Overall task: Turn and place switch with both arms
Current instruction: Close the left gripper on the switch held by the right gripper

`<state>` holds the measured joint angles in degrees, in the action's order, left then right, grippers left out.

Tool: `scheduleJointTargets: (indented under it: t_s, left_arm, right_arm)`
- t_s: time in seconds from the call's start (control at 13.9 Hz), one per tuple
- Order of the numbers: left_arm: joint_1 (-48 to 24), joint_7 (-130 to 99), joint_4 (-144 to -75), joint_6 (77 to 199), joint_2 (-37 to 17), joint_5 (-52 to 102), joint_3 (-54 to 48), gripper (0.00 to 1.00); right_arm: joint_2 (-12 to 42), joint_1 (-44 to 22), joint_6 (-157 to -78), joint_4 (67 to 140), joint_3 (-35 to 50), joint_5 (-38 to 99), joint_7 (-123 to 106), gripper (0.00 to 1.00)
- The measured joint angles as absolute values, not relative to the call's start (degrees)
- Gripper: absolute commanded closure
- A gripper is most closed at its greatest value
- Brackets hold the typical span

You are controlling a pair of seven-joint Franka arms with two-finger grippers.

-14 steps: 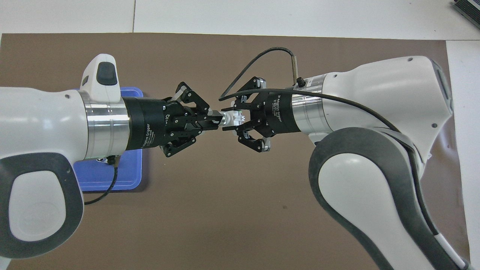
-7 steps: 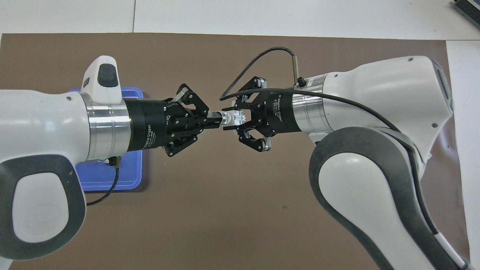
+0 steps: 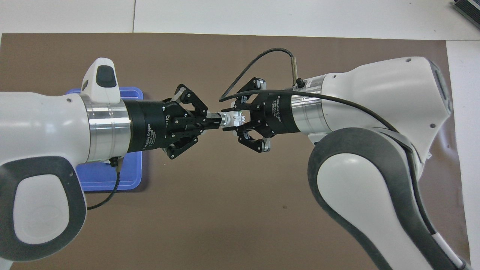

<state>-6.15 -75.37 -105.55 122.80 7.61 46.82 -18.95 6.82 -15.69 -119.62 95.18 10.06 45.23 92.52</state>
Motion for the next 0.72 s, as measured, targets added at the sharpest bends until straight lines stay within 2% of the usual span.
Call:
scheduleJointTargets:
  t_s: [0.72]
  left_arm:
    - [-6.19,-119.10,-106.31,124.34,8.00,44.31,-18.92,1.00]
  right_arm:
    - [7.57,-16.39,-120.80,95.15,10.20,45.23,92.51,1.00]
